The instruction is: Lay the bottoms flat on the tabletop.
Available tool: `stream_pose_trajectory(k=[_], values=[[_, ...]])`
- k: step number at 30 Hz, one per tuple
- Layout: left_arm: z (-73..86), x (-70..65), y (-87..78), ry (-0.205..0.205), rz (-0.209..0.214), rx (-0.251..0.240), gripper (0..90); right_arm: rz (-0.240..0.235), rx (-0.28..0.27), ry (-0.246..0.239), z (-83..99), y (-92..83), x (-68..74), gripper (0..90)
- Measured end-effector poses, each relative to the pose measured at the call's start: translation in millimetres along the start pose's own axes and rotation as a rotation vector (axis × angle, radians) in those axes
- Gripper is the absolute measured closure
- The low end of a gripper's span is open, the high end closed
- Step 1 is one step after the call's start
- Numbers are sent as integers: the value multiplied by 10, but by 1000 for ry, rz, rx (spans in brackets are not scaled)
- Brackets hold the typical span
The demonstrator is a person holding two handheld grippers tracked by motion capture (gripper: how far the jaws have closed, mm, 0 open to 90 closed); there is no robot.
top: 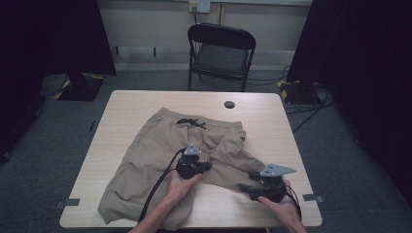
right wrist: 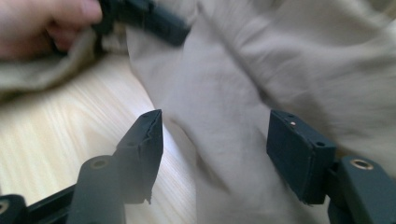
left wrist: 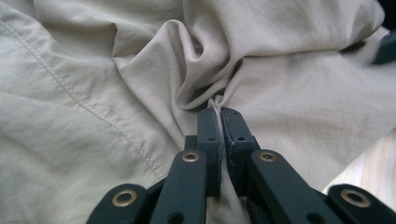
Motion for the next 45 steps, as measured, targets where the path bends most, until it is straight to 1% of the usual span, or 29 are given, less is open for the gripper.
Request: stream_pose_trajectory(k=[3,4,5,6,8,9,12,13,16,18,21,22,23,24,26,28,29,30,32,34,35,37,38,39,40,42,43,44,45], values=[[-19,15,-39,-9,25,-18,877,25,35,-16,11,104,-38,384],[-28,20,-48,-25,36,-37,876,36,43,-21,12,120,-43,487],[-38,28,-62,-34,45,-45,876,45,52,-27,18,134,-50,624],[-49,32,-75,-37,52,-57,873,44,61,-23,20,146,-62,716],[-72,33,-112,-50,43,-71,820,13,60,-5,-1,148,-60,892],[-88,30,-141,-59,44,-84,730,-34,43,17,-29,134,-50,900],[-160,0,-268,-43,71,-142,625,-138,-29,81,-184,56,-32,900],[-188,-5,-309,-33,71,-144,580,-159,-51,97,-260,21,-34,900],[-282,-27,-407,-16,76,-197,556,-207,-127,140,-543,-63,-104,900],[-340,-38,-465,-8,83,-231,562,-206,-173,157,-737,-80,-208,900],[-387,-73,-510,11,90,-256,597,-190,-206,184,-980,-16,-400,900],[-393,-89,-520,13,95,-263,611,-189,-201,184,-1043,28,-451,900],[-394,-108,-520,23,116,-263,649,-176,-191,173,-1090,82,-496,900],[-389,-131,-511,29,123,-260,668,-168,-180,182,-1120,145,-541,900],[-375,-185,-468,56,153,-246,699,-172,-165,207,-1145,278,-616,900],[-341,-243,-373,64,188,-210,700,-176,-154,218,-1162,379,-644,900],[-321,-265,-316,68,181,-189,682,-178,-154,219,-1178,407,-635,900],[-304,-277,-267,75,154,-169,642,-187,-160,221,-1199,421,-616,900],[-284,-275,-167,50,152,-140,553,-197,-162,211,-1247,429,-562,900],[-284,-266,-112,71,74,-117,489,-204,-159,199,-1294,430,-513,900],[-290,-260,-85,62,72,-123,468,-210,-157,190,-1316,425,-483,900],[-306,-228,-48,84,19,-104,437,-222,-159,183,-1350,416,-422,900],[-315,-218,-26,80,-3,-110,415,-228,-158,173,-1365,410,-382,900],[-324,-212,-18,85,-13,-105,403,-235,-159,168,-1375,407,-350,900],[-334,-219,3,88,2,-109,388,-242,-162,165,-1382,404,-326,900],[-348,-241,22,138,-50,-102,380,-253,-170,167,-1406,395,-276,900],[-353,-250,35,131,-22,-113,367,-261,-174,168,-1418,389,-251,900],[-352,-265,36,132,-10,-116,369,-266,-177,165,-1431,383,-222,900],[-349,-278,33,154,-28,-116,378,-265,-178,158,-1444,377,-195,900]])
Point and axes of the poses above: each handheld gripper's, and its own axes: y roughly forward along the jaws, z roughly out of its underside, x roughly to its left, the point moved 3 cm from there along y, roughly forward along the jaws, and after that the axes turned 1 degree about -z, right-handed, at the moved point
